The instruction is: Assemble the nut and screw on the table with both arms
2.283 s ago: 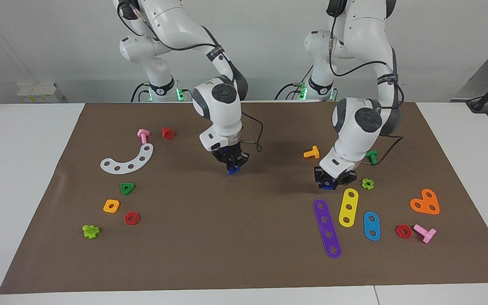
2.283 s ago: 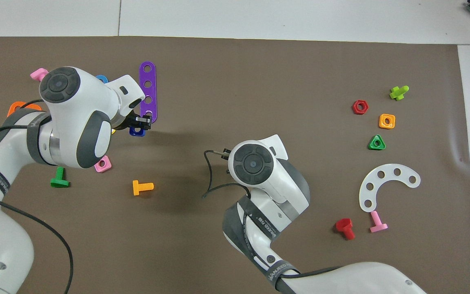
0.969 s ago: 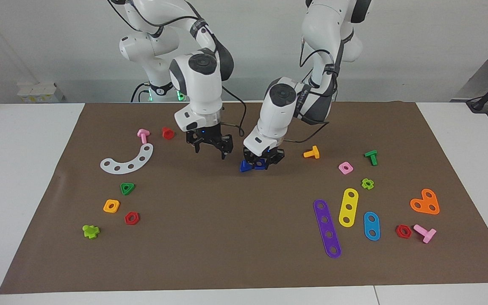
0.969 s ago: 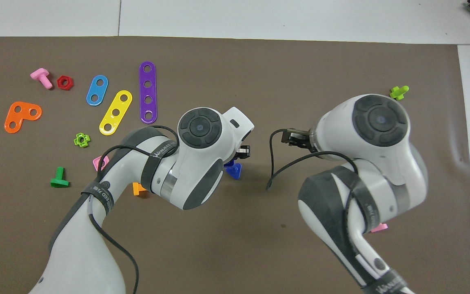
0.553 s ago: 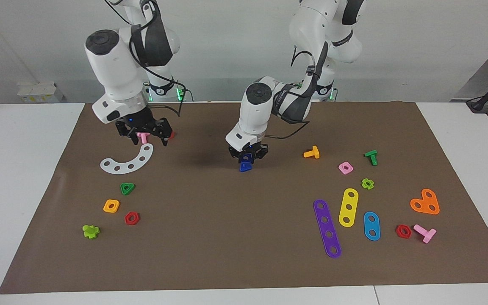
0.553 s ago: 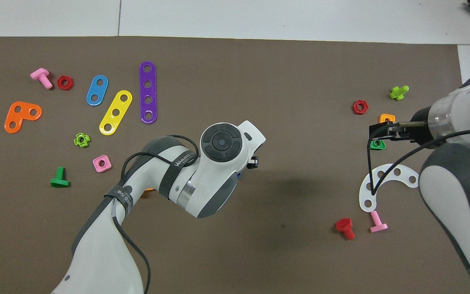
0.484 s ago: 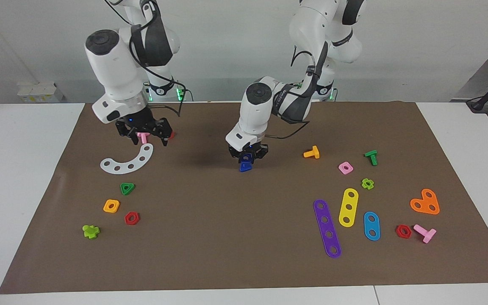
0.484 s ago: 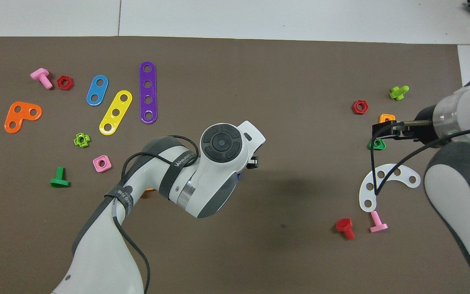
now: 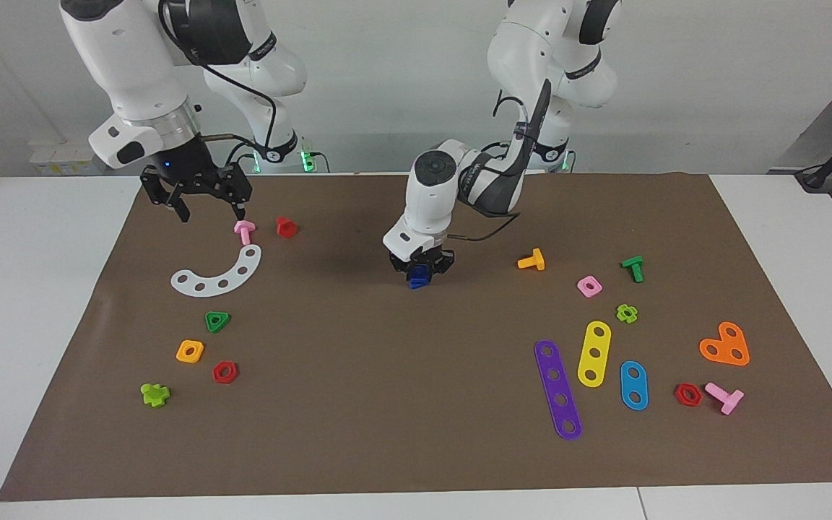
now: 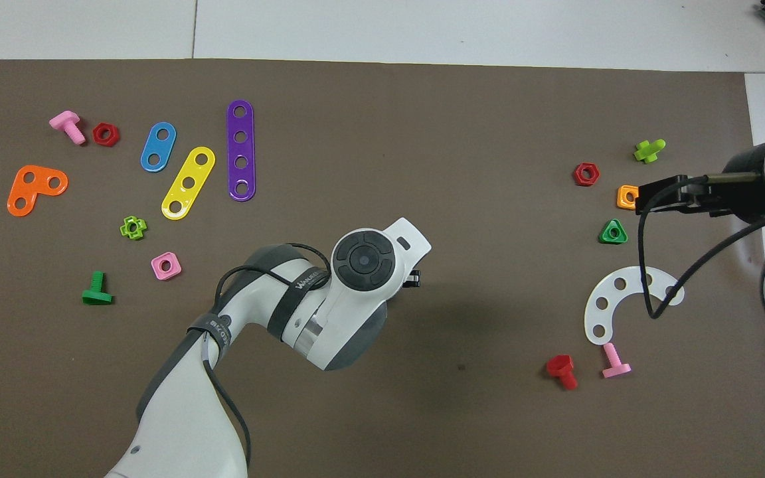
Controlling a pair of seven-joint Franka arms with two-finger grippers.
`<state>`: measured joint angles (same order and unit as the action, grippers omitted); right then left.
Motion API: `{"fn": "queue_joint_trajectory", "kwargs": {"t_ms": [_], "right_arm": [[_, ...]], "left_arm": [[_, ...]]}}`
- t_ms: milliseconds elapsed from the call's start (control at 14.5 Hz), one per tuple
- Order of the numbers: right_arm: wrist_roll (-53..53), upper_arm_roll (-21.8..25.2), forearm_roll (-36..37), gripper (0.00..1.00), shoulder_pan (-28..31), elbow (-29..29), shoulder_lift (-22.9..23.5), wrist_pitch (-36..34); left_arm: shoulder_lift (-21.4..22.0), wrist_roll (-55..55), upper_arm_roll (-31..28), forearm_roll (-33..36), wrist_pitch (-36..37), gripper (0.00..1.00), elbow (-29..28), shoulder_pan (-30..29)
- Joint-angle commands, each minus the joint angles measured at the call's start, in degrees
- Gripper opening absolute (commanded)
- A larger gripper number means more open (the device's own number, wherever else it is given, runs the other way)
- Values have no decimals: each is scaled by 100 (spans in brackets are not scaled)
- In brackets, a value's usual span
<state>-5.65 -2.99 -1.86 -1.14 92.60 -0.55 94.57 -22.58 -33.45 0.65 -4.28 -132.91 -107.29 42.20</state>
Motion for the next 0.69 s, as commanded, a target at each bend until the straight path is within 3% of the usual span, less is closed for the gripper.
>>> {"fn": "queue_joint_trajectory", "kwargs": {"t_ms": [0,69,138,208,346,415,623], "right_arm": [[196,-35,-8,100,18,29,-84,-289],[205,-35,10,100,9,186,-216,-325],[240,-35,79,100,9,336,-330,-317],[257,-35,167,100,0,450,-392,-273],[258,-44,194,100,-18,425,-358,-176],[258,-44,264,100,-26,382,-332,-167],[258,-70,467,99,-27,83,-191,-281]], "left_arm": [[52,-127,-91,138,-262,0,-222,113],[52,-118,-100,138,-271,0,-213,104],[35,-109,-109,138,-280,12,-196,78],[35,-101,-109,138,-315,72,-195,69],[35,-101,-109,147,-315,96,-169,69],[35,-101,-109,251,-306,100,-143,69],[26,-92,-126,366,-27,100,102,7]]}}
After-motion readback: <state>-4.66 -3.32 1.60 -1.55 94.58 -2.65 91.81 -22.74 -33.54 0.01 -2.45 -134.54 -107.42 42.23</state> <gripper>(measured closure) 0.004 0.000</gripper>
